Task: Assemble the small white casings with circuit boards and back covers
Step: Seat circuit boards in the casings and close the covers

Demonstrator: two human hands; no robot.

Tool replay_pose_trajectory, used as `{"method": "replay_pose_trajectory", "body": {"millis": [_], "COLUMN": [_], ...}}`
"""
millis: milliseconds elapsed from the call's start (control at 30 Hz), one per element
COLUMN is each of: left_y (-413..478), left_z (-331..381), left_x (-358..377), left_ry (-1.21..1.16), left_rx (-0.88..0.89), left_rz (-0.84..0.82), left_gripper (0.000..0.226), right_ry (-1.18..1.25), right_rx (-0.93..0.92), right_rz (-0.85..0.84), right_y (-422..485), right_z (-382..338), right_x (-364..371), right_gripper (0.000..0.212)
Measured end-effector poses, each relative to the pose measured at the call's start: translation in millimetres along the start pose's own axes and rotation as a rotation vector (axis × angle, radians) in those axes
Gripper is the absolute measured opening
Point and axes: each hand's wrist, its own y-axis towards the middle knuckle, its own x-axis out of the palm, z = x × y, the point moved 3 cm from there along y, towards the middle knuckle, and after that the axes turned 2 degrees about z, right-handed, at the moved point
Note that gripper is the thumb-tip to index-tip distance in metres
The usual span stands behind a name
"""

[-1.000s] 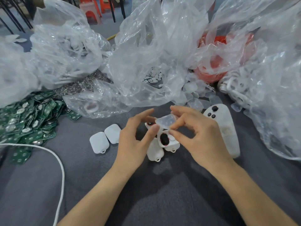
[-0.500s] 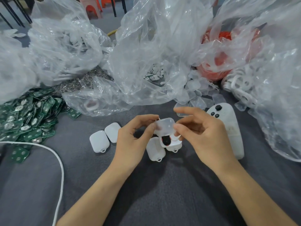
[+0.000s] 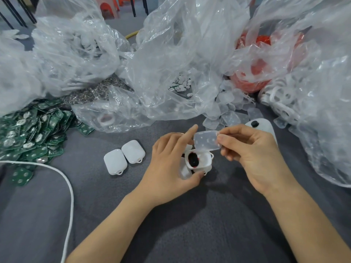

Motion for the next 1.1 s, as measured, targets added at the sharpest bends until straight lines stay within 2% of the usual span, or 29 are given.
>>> {"method": "replay_pose_trajectory", "body": {"millis": [300,633,1000,1100], "left_y": [3,2,2,2], "left_z": [-5,-8,-6,-5], "left_x": [-1,-1,-1,-2], "left_ry": [-0.125,-0.138,-0.134,-0.139], "left_rx": [-0.096,-0.092,-0.065,-0.052], "left_rz": [-0.002,-0.003,0.008,0.028], "left_gripper": [0.087,0.083,0.077,0.067], "right_ry": [-0.192,-0.545,-0.635,-0.689], "right_rx": [0.055,-0.131,-0.154,-0.152], "right_rz": [-0.078,0.038,0.043,0.040], "right_y": [-3,-4,-3,-1], "right_z": [13,19,23,23], "right_x": [8,12,11,10], "right_gripper": [0.015,0.014,0.019,0.017]}}
